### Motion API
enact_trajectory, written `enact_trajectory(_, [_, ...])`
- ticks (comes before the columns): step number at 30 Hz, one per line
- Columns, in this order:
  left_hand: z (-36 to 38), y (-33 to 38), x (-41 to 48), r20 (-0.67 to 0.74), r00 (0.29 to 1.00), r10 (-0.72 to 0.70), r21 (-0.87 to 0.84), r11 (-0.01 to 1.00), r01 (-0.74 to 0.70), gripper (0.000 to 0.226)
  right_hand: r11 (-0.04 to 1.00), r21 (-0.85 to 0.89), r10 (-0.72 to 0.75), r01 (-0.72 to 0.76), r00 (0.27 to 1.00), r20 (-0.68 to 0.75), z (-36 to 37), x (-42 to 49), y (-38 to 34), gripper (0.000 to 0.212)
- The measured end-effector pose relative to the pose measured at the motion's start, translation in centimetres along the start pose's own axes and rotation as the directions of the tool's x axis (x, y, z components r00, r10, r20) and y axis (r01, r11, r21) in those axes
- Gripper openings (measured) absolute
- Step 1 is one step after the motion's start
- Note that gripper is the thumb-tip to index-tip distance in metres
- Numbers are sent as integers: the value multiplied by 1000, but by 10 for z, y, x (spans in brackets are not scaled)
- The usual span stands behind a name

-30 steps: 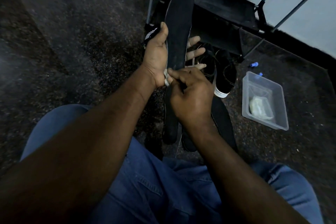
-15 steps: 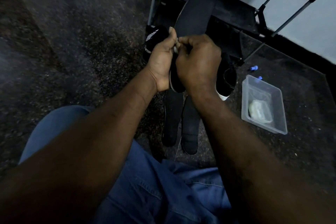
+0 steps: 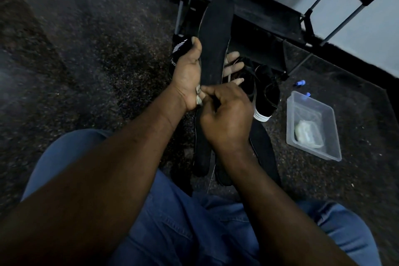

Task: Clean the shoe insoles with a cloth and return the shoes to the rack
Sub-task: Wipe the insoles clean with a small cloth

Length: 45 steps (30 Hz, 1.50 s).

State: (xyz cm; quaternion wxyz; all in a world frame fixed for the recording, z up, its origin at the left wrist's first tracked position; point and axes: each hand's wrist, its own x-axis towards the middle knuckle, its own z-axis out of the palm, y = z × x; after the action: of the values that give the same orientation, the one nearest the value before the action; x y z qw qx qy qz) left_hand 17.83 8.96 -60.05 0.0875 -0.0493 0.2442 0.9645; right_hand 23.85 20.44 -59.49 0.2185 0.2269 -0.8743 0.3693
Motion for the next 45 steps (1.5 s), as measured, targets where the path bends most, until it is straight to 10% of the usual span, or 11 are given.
enact_trajectory(30, [0, -5, 1, -107, 994, 4, 156, 988, 13, 85, 996, -85, 26, -28, 999, -23, 10, 22, 10, 13])
enact_trajectory(40, [4, -7, 1, -87, 994, 66, 174, 983, -50, 68, 905, -415, 49, -98, 991, -126, 6, 99, 26, 22])
enact_trajectory(45, [6, -4, -2, -87, 993, 83, 202, 977, -64, 67, 961, -259, 71, -100, 991, -118, 6, 97, 28, 22])
